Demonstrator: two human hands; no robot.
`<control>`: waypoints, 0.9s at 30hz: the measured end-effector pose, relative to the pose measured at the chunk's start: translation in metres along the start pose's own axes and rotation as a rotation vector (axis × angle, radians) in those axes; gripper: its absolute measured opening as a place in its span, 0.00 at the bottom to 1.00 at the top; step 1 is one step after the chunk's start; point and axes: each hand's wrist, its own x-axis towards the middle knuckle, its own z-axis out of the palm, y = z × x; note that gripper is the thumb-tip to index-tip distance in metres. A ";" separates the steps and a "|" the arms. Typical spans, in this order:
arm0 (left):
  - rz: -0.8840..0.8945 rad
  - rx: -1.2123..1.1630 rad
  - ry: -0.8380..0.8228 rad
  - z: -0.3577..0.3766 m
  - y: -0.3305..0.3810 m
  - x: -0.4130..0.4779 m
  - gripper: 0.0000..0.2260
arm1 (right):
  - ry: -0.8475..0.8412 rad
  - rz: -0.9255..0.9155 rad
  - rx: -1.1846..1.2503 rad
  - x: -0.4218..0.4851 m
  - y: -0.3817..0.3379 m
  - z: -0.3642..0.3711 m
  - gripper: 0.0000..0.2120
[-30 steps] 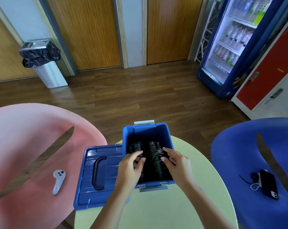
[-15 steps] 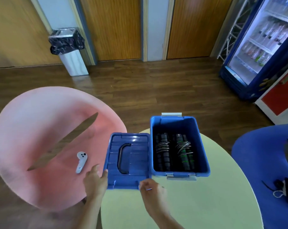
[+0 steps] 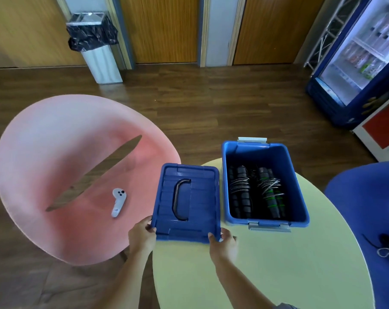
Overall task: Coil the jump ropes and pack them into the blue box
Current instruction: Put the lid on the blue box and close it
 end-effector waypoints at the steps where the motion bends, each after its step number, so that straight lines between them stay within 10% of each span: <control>1: 0.001 -0.004 0.014 -0.003 0.000 -0.001 0.17 | 0.001 0.008 0.013 0.000 0.000 0.000 0.22; 18: 0.042 -0.261 0.183 -0.107 0.027 -0.013 0.18 | 0.003 -0.339 0.322 -0.047 -0.077 -0.030 0.06; 27: 0.284 -0.276 0.027 -0.019 0.115 -0.078 0.14 | 0.234 -0.406 0.264 -0.015 -0.046 -0.168 0.06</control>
